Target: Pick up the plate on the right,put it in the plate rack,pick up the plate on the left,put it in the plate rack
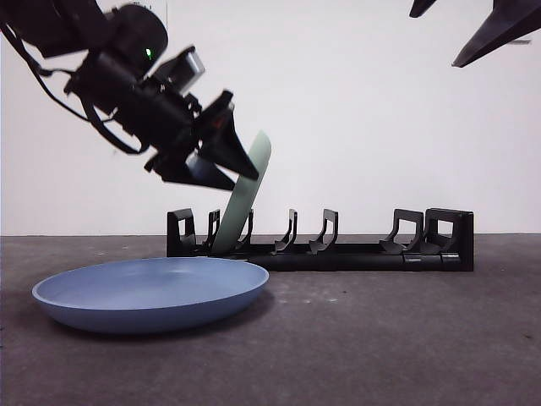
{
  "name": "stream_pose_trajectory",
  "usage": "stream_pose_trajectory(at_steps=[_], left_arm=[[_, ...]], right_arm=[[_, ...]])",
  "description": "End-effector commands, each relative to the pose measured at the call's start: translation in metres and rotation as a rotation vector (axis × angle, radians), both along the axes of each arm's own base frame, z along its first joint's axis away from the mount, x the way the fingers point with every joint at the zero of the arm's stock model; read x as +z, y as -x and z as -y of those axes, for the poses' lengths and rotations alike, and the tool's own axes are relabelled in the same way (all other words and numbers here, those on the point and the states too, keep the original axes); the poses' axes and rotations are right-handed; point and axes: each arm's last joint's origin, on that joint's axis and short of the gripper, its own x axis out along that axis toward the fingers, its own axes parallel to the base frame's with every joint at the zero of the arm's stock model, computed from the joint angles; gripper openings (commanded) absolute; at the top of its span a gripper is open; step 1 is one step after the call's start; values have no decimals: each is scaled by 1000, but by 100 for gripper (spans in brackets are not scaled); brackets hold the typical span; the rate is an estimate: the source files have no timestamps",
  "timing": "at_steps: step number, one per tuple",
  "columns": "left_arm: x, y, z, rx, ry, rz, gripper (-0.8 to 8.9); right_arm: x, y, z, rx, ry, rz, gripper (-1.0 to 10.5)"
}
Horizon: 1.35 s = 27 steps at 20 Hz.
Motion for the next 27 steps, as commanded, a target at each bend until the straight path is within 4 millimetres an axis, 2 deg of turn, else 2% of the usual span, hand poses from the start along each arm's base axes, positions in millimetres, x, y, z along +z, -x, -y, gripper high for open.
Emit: stream_pose_trajectory(at_steps=[1,5,7,12,15,17,21,24,27], left_arm=[[12,7,-2,-1,16,19,253],[45,27,-7,-8,29,51,253],[66,45,-12,-22,32,76,253],[125,116,-36,-120,-45,223,257],[149,160,-55,-155,-78,302,257],[160,188,-68,-174,-98,348,263],[169,238,-92,-166,-172,414,387],[169,262,-103,-178,-202,433,387],[164,275,-110,-175,-275,415,387]], right_arm=[[-2,0,0,6,2,1,346],[-2,-2,0,6,-2,18,346],[-1,-3,-1,-1,-9,34,346],[2,-11,-6,-28,-45,78,345],[-3,-18,-18,-11,-56,74,345],[-13,-25,-33,20,-57,45,345],[-48,-45,-72,65,12,-20,345],[-84,-61,-98,78,72,-81,345],[-121,-73,-122,89,116,-142,345]])
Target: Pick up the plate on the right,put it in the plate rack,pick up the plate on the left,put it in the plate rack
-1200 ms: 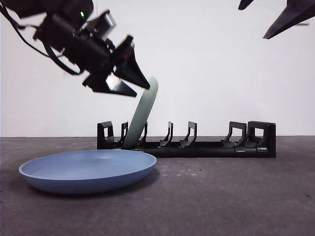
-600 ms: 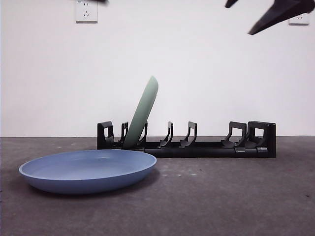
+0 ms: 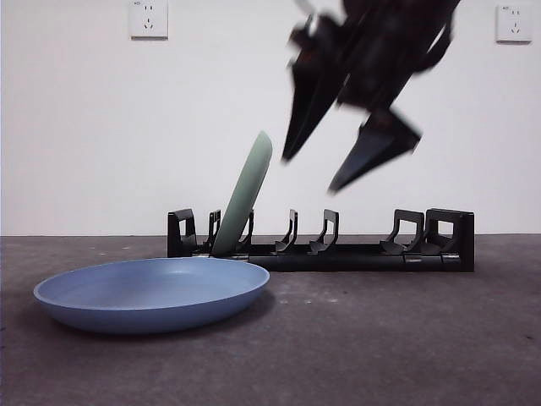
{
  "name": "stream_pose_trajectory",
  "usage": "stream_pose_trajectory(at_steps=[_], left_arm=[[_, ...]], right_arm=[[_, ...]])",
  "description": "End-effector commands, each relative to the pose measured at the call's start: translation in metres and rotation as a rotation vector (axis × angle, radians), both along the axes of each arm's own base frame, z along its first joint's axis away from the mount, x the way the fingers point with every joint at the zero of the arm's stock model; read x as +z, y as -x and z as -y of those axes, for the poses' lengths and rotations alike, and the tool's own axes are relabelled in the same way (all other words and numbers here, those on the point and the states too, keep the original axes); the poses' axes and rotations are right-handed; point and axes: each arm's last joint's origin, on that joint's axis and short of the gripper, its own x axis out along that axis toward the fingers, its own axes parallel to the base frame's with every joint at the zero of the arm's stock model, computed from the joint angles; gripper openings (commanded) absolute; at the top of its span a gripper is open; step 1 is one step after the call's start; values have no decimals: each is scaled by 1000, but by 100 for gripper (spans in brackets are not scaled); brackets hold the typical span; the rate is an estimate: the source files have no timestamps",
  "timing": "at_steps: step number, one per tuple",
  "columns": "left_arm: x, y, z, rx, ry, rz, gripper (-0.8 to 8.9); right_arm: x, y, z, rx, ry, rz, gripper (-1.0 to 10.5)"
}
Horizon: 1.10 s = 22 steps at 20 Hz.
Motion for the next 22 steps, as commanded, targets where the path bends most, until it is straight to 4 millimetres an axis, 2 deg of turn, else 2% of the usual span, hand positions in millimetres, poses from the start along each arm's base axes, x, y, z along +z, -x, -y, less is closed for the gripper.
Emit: stream_pose_trajectory(at_steps=[1,5,9,14,17,19,22], left_arm=[[-8,4,-2,1,-77,-22,387],[-15,7,-5,16,-158,-83,387],[-16,6,-3,3,-160,-85,387],[-16,4,0,-20,-166,-93,386],[-17,4,2,-43,-169,-96,386],[-17,2,4,-54,-174,-103,386],[-19,-1,9,-77,-185,-118,386]], right_arm=[[-30,-6,-15,-12,41,-58,345],[-62,-13,-38,-18,39,-86,345],[-77,-14,-53,-43,76,-51,343],[-93,-14,-59,-57,103,-75,333],[-95,-14,-60,-58,106,-75,63],[-95,-14,-61,-62,104,-77,5],[-95,-14,-61,-74,103,-81,-9]])
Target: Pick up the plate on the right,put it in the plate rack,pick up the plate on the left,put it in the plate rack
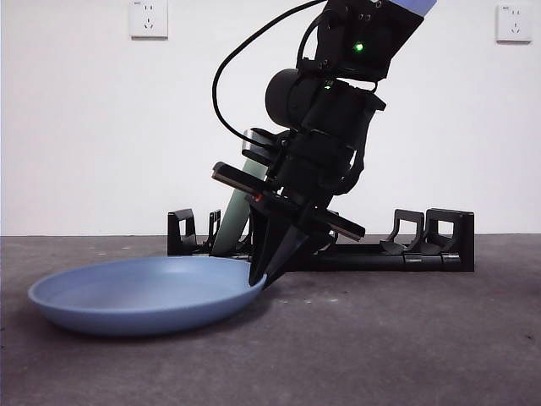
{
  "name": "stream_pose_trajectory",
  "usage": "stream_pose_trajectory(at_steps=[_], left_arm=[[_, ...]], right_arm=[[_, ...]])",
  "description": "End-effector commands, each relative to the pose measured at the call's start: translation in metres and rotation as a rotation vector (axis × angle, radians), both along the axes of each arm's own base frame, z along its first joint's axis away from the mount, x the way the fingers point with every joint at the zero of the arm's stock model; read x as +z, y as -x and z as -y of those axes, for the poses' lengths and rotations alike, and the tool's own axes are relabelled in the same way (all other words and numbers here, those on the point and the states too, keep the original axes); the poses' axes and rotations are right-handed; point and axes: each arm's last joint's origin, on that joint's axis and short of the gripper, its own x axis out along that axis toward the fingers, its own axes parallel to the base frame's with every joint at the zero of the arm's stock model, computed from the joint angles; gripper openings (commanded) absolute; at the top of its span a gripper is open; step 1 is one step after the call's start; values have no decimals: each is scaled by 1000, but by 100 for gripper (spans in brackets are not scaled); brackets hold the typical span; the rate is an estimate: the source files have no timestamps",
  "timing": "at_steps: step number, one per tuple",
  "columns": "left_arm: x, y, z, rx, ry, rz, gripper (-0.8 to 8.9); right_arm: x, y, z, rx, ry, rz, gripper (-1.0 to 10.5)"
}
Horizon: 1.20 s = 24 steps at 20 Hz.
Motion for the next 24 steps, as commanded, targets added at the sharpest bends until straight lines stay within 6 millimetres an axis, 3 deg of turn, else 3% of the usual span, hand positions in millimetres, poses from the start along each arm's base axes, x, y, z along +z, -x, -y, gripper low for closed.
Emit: stream_pose_trajectory(at_steps=[1,4,8,15,19,24], left_arm=[[-3,-4,5,-32,-16,-10,386],[-6,-9,14,-90,-47,-23,386],[-13,-15,33,-157,-161,-9,386],[-31,-20,88,-347,-434,115,386],[-38,-23,124,-401,-545,303,386],[-56,-32,153,-479,-630,345,386]], right_arm=[[-9,1,0,-8,14,-19,-9],[-6,1,0,-7,-3,-24,-11],[28,9,12,12,-20,0,-11],[119,35,82,-41,-42,84,-11],[141,53,118,-47,-17,52,-11],[158,65,130,-38,-101,59,-11]])
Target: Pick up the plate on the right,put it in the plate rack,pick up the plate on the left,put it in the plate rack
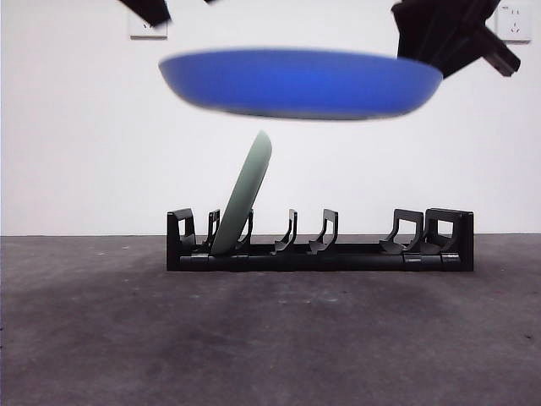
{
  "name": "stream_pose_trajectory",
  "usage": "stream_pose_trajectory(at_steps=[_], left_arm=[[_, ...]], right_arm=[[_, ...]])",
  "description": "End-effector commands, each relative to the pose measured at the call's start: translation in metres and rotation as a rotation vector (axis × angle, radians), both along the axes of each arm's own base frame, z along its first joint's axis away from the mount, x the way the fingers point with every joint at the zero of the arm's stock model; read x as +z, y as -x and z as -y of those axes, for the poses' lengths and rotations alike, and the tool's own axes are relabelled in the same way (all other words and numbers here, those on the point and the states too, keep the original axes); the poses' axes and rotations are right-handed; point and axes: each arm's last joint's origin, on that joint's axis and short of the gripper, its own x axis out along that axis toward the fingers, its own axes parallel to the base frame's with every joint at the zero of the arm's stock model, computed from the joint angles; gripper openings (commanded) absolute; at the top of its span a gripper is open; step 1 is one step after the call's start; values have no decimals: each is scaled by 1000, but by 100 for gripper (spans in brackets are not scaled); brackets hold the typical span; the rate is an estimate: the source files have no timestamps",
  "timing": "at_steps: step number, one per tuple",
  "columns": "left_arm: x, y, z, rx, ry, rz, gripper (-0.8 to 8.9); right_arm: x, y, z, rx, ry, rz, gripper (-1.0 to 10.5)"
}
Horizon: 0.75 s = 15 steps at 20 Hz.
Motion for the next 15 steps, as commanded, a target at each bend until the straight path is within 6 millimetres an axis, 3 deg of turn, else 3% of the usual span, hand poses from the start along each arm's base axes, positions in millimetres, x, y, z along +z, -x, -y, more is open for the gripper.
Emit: stream_pose_trajectory(at_steps=[1,5,8,15], left_arm=[[-10,-4,8,-25,-55,1,385],[-15,-9,16,2,-75,36,357],[-16,-8,15,5,-81,23,84],[-18,-6,14,-30,-82,-30,24]], right_arm=[[4,4,1,17,-19,10,-11],[4,9,3,34,-8,-18,-11],[4,9,3,33,-8,-20,-11],[4,9,2,38,-20,-24,-11]])
